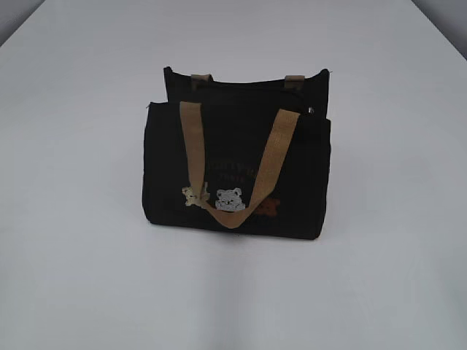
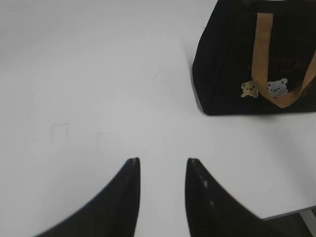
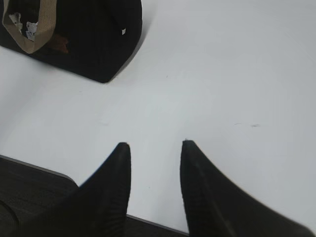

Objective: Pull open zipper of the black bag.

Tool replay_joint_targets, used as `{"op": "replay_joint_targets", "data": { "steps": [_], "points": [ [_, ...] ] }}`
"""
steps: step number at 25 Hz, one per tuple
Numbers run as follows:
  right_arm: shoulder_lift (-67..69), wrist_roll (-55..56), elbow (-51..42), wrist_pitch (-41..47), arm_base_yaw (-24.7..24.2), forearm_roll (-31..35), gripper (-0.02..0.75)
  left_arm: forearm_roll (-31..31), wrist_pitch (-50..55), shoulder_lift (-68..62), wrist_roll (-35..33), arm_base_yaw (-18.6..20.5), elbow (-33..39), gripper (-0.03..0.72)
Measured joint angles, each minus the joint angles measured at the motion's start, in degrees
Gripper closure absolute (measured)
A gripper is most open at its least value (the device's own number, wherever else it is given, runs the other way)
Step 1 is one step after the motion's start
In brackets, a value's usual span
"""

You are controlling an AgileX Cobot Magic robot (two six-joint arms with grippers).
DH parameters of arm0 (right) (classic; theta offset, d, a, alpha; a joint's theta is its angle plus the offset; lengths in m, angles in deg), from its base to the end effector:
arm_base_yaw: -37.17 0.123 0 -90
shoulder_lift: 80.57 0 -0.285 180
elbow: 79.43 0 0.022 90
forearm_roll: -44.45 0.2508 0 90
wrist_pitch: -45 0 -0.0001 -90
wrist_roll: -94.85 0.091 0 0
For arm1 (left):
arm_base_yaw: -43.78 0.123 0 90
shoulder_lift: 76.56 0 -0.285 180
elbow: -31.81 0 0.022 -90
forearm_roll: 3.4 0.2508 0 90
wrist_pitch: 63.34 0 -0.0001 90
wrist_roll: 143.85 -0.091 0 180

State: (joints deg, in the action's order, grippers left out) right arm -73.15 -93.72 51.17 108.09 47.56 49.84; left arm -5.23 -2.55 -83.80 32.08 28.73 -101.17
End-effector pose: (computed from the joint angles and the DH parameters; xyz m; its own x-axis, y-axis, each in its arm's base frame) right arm -0.0074 0.0064 0.2703 -0.4593 -0.1923 -0.8672 -0.3019 0.9520 -0.0512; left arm -0.0100 0.0001 0.2847 -0.3923 0.1629 -0.9053 0.3062 0.9512 0.0384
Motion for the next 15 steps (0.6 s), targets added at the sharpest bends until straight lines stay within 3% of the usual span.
{"op": "replay_joint_targets", "data": {
  "steps": [10,12,15],
  "points": [
    [0.00,0.00,0.00,-0.05,-0.21,0.45,0.464,0.05,0.00,0.00,0.00,0.22,0.00,0.452],
    [0.00,0.00,0.00,-0.05,-2.27,0.53,0.464,0.05,0.00,0.00,0.00,2.74,0.00,0.452],
    [0.00,0.00,0.00,-0.05,-8.68,0.53,0.464,0.06,0.00,0.00,0.00,10.69,0.00,0.452]
  ]
}}
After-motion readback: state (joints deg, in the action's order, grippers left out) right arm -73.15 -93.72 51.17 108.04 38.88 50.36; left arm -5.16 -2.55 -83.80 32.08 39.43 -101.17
